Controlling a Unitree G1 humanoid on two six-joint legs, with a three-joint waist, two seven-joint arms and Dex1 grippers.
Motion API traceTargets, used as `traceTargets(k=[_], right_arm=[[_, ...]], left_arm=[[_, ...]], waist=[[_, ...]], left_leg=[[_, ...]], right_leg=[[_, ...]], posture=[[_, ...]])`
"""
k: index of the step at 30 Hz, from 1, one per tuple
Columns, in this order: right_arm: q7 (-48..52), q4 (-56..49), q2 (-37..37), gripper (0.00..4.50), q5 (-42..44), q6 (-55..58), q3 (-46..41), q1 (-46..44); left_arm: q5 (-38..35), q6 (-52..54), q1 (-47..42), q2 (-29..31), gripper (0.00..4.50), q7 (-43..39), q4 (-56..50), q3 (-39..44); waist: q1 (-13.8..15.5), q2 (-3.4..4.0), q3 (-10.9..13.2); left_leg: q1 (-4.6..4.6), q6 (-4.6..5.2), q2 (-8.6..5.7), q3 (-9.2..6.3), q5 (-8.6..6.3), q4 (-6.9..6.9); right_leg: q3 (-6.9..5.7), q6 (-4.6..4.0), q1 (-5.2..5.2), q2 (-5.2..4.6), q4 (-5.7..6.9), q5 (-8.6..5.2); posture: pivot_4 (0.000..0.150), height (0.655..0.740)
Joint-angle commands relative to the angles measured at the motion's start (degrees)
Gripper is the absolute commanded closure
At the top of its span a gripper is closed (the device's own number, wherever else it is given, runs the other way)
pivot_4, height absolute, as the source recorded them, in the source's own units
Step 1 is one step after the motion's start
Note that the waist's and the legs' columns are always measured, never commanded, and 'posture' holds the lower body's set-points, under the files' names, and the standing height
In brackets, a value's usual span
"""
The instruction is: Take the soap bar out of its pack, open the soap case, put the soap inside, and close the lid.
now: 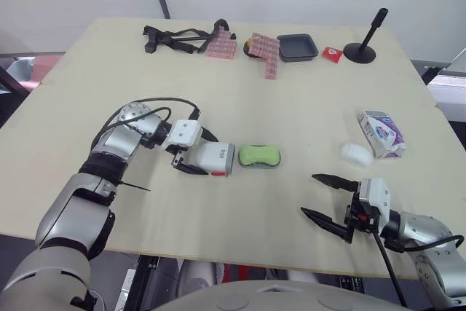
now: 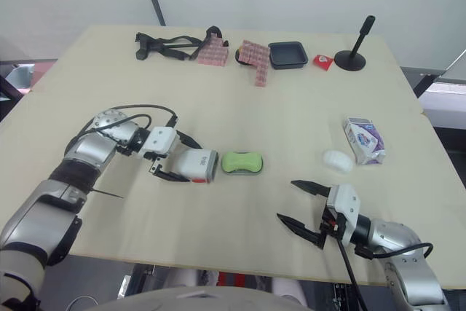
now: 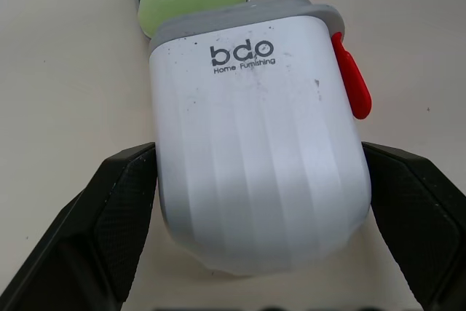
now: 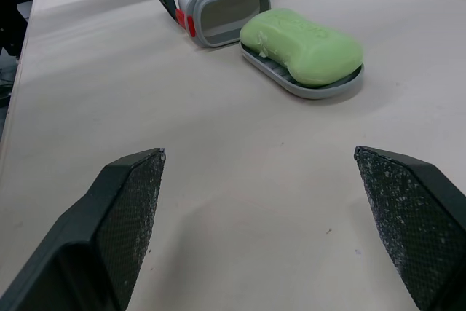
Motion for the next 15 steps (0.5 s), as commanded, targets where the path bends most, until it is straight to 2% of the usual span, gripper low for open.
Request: traceTargets(k=[1,4,11,15], right_arm=[[0.4,-0.6,-0.7,0.01,0.6,-1.1,-0.6,0.1],[0.4,-0.7,-0.9,0.0,0.7,-1.0,-0.7,0.1],[0.6,-0.7,-1.5,0.0,0.7,-1.2,-0.9,-0.5],[1.0,-2.9,-3.8,0.0,0.8,0.5,-0.6,-4.2]], left_arm=[[0.2,-0.9,-0.1,0.2,0.25,0.2,0.5,1.5],[0.3,-0.9,-0.1,0.2,1.0,0.4,0.4,1.6],[-0.3,-0.4,0.6,0.5,1.03,0.4,-1.0,1.9],[-1.6,1.6,2.4,1.4,1.03,0.1,-4.3,2.9]], waist=[[-0.1,0.0,0.0],[-0.2,0.0,0.0],[-0.3,0.0,0.0],[-0.7,0.0,0.0]], left_leg=[[0.0,0.0,0.0,0.0,0.0,0.0],[0.0,0.0,0.0,0.0,0.0,-0.01],[0.0,0.0,0.0,0.0,0.0,-0.02],[0.0,0.0,-0.01,0.0,0.0,-0.03]], right_leg=[[0.0,0.0,0.0,0.0,0.0,0.0],[0.0,0.0,0.0,0.0,0.0,0.0],[0.0,0.0,0.0,-0.01,-0.02,0.0],[0.0,0.0,0.01,-0.01,-0.03,0.0]], posture=[[0.15,0.74],[0.15,0.74],[0.15,0.74],[0.15,0.74]])
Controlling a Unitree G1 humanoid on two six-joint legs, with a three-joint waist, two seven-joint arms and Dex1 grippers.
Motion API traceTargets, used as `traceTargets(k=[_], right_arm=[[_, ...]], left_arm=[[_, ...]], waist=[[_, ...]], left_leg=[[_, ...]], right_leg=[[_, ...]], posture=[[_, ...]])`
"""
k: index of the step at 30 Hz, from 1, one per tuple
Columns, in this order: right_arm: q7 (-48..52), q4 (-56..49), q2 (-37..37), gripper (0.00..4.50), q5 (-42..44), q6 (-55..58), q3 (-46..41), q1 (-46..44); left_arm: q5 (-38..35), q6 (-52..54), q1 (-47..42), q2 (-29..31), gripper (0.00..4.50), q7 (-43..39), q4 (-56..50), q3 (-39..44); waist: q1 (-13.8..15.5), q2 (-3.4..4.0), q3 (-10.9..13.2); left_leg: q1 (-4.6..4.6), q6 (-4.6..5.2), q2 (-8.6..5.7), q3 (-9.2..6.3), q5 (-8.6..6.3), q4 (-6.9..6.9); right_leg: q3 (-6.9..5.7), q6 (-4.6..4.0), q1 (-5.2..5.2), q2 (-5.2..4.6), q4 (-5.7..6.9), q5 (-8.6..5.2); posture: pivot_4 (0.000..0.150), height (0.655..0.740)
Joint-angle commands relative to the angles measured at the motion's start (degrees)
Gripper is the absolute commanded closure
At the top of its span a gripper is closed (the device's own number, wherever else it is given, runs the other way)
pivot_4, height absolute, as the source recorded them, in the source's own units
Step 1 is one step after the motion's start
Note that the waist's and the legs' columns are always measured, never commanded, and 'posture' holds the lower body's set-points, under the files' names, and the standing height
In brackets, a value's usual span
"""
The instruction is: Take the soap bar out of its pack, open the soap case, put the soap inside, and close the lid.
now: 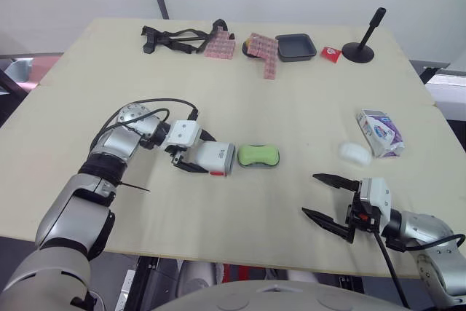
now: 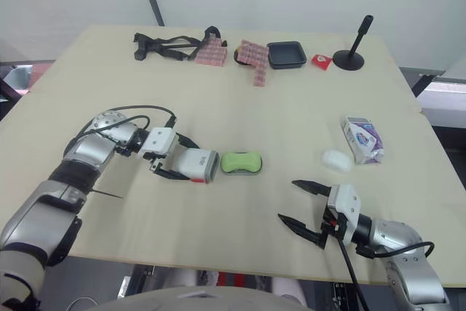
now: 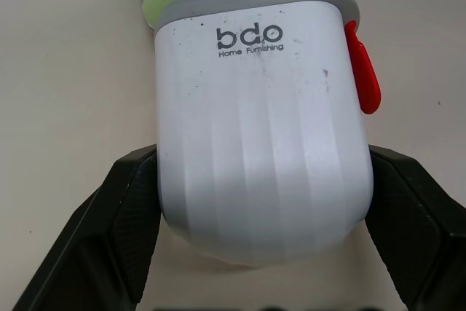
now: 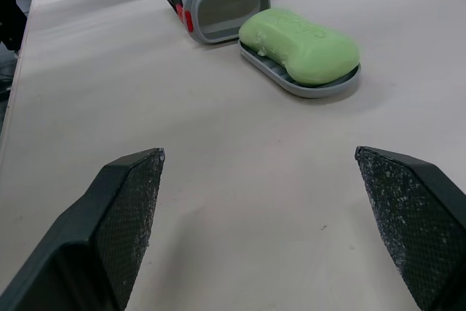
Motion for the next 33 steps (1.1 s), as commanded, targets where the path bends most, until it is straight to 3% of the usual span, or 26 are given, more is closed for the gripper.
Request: traceTargets(k=[1,5,10,19,33], right_arm=[[0.8,-4.0,-3.3,0.0,0.8,1.8,-0.2,-4.7],[0.2,-6.9,-6.9,0.0,0.6,7.6,2.0,-11.4],[1.5,-6.5,-10.2,0.0,-3.4,19.3,11.3,-28.1],[4.8,6.6,-5.3,0.0,-11.0,25.1,24.0,-47.9],[6.5,12.3,-0.2,0.0,-16.1,27.6,30.0,-53.4]], left_arm=[[-2.2,2.5,2.1,1.8,1.03,-0.4,-5.3,2.3],[-3.0,5.5,5.1,2.9,1.03,-0.2,-9.9,3.2],[-3.8,9.6,9.3,4.1,1.03,1.5,-16.0,3.9],[-4.5,15.8,13.6,4.5,1.03,5.3,-24.1,5.2],[-5.7,19.5,18.5,6.3,1.03,8.6,-30.0,6.0]], waist=[[-0.6,0.02,0.0],[-0.8,0.02,0.0],[-0.9,0.07,0.0],[-0.6,0.07,0.0],[-0.6,0.07,0.0]], left_leg=[[0.01,0.0,0.0,0.0,0.0,0.0],[0.04,-0.01,0.03,-0.01,0.01,-0.03],[0.03,0.01,0.0,-0.01,0.02,-0.04],[0.0,0.03,-0.02,-0.05,0.03,0.1],[0.04,0.0,0.06,-0.04,0.04,0.17]], right_leg=[[0.0,0.0,0.0,0.0,0.01,0.0],[0.0,0.0,0.02,0.06,0.03,0.0],[-0.01,0.0,0.01,0.05,-0.01,0.0],[-0.07,-0.01,-0.22,0.06,0.09,0.0],[-0.07,-0.02,-0.25,0.12,0.2,0.0]], posture=[[0.15,0.74],[0.15,0.74],[0.15,0.74],[0.15,0.74],[0.15,0.74]])
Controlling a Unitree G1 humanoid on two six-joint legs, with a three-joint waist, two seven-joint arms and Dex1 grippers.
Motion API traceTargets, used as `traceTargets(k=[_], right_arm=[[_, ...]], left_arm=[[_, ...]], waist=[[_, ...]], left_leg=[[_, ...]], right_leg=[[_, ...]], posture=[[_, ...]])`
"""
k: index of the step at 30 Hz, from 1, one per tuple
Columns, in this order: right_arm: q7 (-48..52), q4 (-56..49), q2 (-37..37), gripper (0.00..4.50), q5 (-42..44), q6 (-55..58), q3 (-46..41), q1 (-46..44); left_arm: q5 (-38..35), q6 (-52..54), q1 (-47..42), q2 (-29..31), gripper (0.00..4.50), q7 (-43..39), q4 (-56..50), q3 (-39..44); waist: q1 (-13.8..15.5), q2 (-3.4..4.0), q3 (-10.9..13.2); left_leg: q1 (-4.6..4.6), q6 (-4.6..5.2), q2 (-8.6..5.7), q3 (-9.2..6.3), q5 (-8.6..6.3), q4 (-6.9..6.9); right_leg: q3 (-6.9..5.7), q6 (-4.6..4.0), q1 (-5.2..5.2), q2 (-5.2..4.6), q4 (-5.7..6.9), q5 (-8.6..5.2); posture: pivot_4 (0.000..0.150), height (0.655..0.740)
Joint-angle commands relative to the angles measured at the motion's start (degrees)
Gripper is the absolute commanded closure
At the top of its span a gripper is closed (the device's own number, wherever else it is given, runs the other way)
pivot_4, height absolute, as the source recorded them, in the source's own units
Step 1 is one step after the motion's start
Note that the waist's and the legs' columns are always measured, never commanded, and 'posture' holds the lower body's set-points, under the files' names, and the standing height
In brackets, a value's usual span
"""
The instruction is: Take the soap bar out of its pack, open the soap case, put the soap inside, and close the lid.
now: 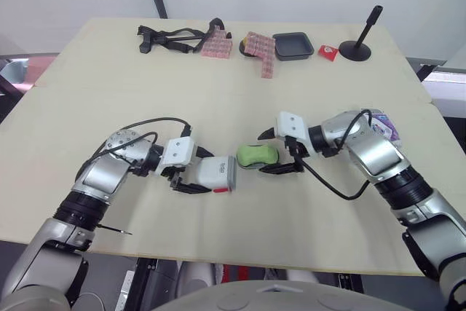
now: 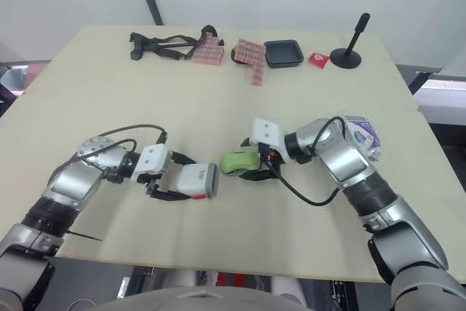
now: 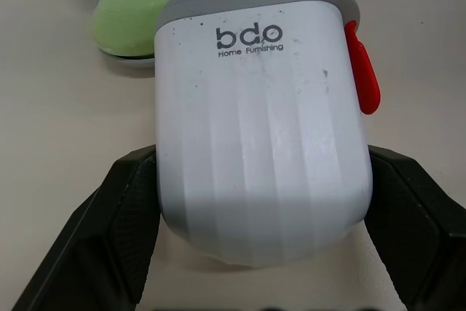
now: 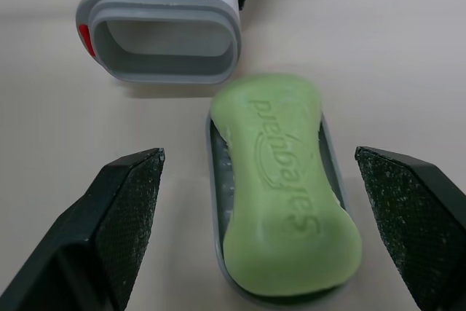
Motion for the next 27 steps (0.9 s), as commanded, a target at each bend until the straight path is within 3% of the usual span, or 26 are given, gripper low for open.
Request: traceTargets(k=[1,19,25,27], right_arm=[[0.2,1.0,0.6,0.0,-1.5,-1.1,0.2,-1.4],[2.1,13.6,5.1,0.0,-6.9,-9.6,1.7,-4.5],[3.1,14.6,5.1,1.79,-8.2,-11.5,1.6,-4.5],[3.4,14.4,5.0,1.92,-8.4,-11.6,1.5,-4.2]], left_arm=[[-0.8,0.3,0.2,0.9,1.03,0.4,-1.7,1.4],[-0.9,0.5,0.2,1.0,1.03,0.7,-2.2,1.2],[-0.8,0.6,0.2,1.0,1.03,0.8,-2.1,1.3],[-0.7,0.6,0.1,1.0,1.03,0.8,-2.0,1.3]], waist=[[0.0,0.0,0.0],[-0.1,0.0,0.0],[-0.1,-0.01,0.0],[-0.1,-0.01,0.0]], left_leg=[[0.0,0.0,0.0,0.0,0.0,0.01],[-0.01,0.0,0.01,0.01,0.0,0.04],[-0.01,0.0,0.01,0.01,0.0,0.04],[0.0,0.0,0.04,0.02,0.0,0.06]], right_leg=[[0.0,0.0,0.0,0.0,0.0,0.0],[-0.02,-0.02,-0.02,0.01,0.03,0.0],[0.0,-0.02,-0.02,0.01,0.05,0.0],[-0.01,-0.03,-0.02,0.02,0.07,0.0]], posture=[[0.15,0.74],[0.15,0.74],[0.15,0.74],[0.15,0.74]])
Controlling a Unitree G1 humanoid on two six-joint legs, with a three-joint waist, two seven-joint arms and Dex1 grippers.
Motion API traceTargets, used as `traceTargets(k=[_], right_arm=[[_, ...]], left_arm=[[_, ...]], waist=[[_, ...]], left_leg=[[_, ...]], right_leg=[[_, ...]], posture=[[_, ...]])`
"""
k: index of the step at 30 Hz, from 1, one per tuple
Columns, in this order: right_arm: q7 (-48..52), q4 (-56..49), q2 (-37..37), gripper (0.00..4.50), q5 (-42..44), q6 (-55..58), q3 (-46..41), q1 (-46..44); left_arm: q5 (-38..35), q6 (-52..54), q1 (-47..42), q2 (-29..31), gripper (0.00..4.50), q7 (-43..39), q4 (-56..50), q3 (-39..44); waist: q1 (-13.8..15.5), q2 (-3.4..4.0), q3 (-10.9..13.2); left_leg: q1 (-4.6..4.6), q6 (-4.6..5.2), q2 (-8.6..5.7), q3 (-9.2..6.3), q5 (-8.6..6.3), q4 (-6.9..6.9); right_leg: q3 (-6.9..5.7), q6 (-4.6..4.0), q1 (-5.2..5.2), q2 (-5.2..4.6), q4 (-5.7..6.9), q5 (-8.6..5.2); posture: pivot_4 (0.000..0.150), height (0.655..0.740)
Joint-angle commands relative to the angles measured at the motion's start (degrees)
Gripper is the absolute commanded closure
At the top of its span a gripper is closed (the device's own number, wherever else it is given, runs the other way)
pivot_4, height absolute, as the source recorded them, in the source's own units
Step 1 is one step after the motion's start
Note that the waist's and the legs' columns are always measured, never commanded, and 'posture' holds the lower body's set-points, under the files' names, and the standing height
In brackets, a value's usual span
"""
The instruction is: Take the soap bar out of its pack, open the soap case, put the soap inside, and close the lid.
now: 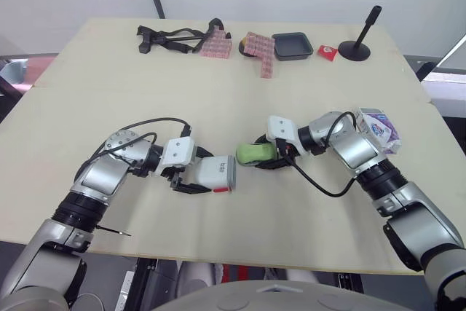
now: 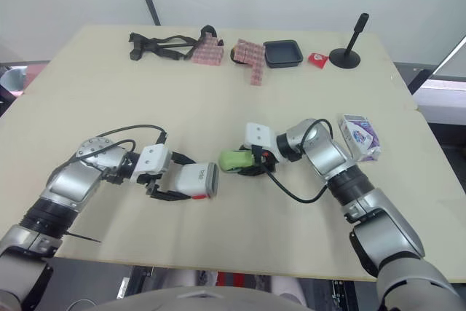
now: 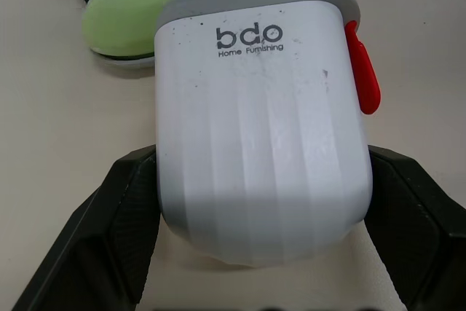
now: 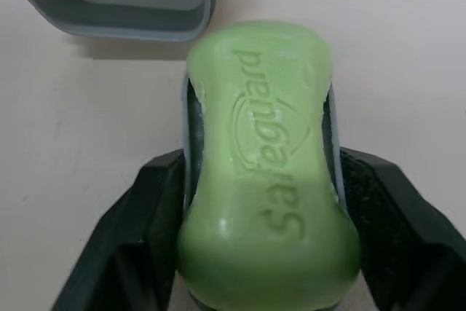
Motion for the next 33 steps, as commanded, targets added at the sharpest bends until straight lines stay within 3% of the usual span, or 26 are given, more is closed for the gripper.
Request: traceTargets(k=[1,10,23,33], right_arm=[[0.8,-0.8,-0.6,1.92,-0.6,-0.8,-0.2,0.0],[2.0,-6.7,-3.8,1.92,0.2,0.4,-2.3,1.0],[5.5,-26.4,-12.8,1.92,5.3,17.0,-3.9,3.2],[3.4,-27.7,-13.7,1.92,4.8,21.2,-2.3,4.3]], left_arm=[[-0.7,-0.2,-0.2,0.7,1.03,0.3,-1.1,1.3],[-0.5,-0.1,-1.3,-0.2,1.03,1.4,0.4,1.3],[1.9,-1.3,-3.6,-6.1,1.03,5.4,2.1,-1.3],[2.4,-2.0,-4.5,-8.3,1.03,5.9,2.7,-1.6]], waist=[[0.0,0.0,0.0],[0.3,0.0,0.0],[0.3,0.0,0.0],[0.3,0.01,0.0]], left_leg=[[0.01,0.0,0.0,0.0,0.0,0.0],[-0.02,0.0,-0.01,0.0,0.0,0.03],[-0.03,0.0,0.02,0.01,0.0,0.03],[-0.02,0.0,0.03,0.02,0.0,0.03]], right_leg=[[0.0,0.0,0.0,0.0,0.0,0.0],[0.0,0.0,0.0,0.0,-0.01,0.0],[0.05,0.0,0.0,0.04,-0.01,0.0],[0.08,-0.01,0.0,0.04,0.0,0.0]], posture=[[0.15,0.74],[0.15,0.74],[0.15,0.74],[0.15,0.74]])
